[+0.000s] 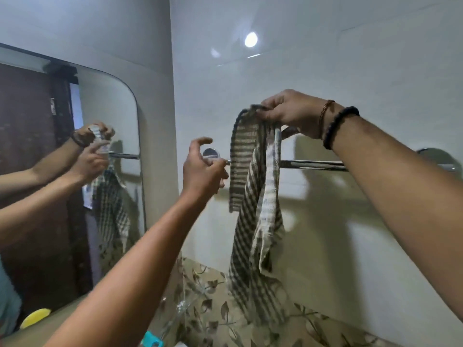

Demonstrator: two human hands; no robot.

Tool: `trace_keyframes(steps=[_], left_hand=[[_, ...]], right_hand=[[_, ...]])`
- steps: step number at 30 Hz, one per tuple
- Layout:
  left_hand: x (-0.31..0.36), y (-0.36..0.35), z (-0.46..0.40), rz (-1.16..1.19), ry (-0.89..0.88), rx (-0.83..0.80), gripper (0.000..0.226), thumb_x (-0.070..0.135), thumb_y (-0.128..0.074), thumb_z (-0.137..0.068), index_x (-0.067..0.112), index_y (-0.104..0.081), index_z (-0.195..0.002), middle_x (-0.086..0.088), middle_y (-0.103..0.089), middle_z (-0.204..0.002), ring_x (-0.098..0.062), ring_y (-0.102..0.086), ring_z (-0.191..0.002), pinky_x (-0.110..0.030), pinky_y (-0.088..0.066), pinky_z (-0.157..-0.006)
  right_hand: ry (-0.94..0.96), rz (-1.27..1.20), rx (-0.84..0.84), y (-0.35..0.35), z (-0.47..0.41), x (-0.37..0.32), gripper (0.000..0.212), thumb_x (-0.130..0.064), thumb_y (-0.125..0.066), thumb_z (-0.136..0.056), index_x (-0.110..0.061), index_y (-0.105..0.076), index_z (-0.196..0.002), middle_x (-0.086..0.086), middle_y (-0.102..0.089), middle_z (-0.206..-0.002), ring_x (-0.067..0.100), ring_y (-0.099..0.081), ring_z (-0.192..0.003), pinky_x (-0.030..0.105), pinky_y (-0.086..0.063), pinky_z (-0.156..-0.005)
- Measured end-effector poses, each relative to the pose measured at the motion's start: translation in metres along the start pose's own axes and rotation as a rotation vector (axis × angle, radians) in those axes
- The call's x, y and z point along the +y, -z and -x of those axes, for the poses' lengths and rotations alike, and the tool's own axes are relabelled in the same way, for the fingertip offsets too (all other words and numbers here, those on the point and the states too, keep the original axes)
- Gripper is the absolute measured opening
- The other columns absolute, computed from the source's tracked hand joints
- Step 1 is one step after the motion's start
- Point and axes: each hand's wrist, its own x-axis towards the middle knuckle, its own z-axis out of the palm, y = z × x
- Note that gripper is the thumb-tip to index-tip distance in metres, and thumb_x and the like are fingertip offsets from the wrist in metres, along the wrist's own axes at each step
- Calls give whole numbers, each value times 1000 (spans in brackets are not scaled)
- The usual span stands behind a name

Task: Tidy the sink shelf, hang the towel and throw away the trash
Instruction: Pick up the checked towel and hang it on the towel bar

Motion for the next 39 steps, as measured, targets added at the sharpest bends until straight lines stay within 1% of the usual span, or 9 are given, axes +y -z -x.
trace_keyframes(steps=[3, 7, 13, 17, 21, 24, 28, 35, 39], left_hand=[[0, -1, -15, 0, 273, -430, 44, 14, -73, -85, 18, -56, -125, -22, -68, -69, -24, -57, -40, -25, -45, -38], [4, -6, -14, 282, 296, -659, 50, 52, -71, -78, 15, -67, -112, -11, -60, -50, -20, -52, -34, -18, -37, -35], [20, -21, -7, 149, 192, -496, 5, 13, -73, -86, 8, -74, -85, -6, -55, -47, -17, -48, -33, -19, -34, -32], [34, -16, -21, 272, 267, -366, 11, 11, -63, -93, 4, -69, -87, -8, -57, -55, -23, -59, -44, -22, -42, -36], [55, -20, -33, 225, 75, -328, 15, 13, -61, -96, -1, -67, -98, -20, -75, -79, -36, -75, -70, -36, -60, -54], [72, -22, -46, -26, -153, -201, 20, 23, -77, -83, 12, -72, -99, -5, -78, -83, -20, -76, -77, -37, -63, -70], [90, -25, -53, -352, -443, -256, 64, 40, -92, -60, 16, -66, -113, -1, -77, -97, -9, -73, -86, -30, -59, -82], [90, -47, -74, -681, -592, -108, 23, 22, -68, -82, 10, -72, -101, -15, -75, -87, -34, -70, -80, -42, -57, -72], [67, -62, -80, -648, -488, -264, 20, 19, -67, -79, 11, -75, -95, -15, -76, -90, -31, -71, -82, -40, -58, -78]], right_hand=[[13, -44, 44, 13, 7, -6, 18, -28, -62, -95, -21, -67, -79, -5, -68, -69, 10, -63, -60, 29, -54, -67], [-1, -65, 263, 23, 15, -9, 16, -27, -69, -90, -21, -67, -75, -1, -58, -65, 11, -47, -53, 26, -41, -56], [-33, -185, 525, 39, 30, -16, 1, -13, -71, -84, -13, -71, -85, -5, -39, -40, 11, -25, -36, 14, -20, -40], [-88, -197, 640, 50, 42, -19, 20, 3, -54, -83, -12, -63, -74, -7, -40, -33, 9, -29, -28, 12, -23, -36], [-121, -231, 746, 60, 57, -27, 22, 2, -55, -87, -11, -63, -72, -4, -50, -36, 10, -45, -29, 14, -33, -34], [-96, -301, 771, 67, 66, -33, 18, -10, -62, -92, -9, -62, -75, 0, -63, -46, 13, -62, -40, 18, -45, -37], [-31, -357, 854, 73, 73, -35, 14, -14, -67, -90, -9, -61, -79, 11, -75, -72, 23, -74, -59, 23, -52, -44], [-22, 214, 1024, 75, 73, -19, 16, -27, -78, -78, -12, -73, -78, 2, -75, -83, 15, -73, -75, 27, -60, -62], [-87, 639, 839, 57, 81, -6, 21, -23, -70, -75, -15, -71, -94, 3, -71, -92, 18, -64, -84, 24, -54, -75]])
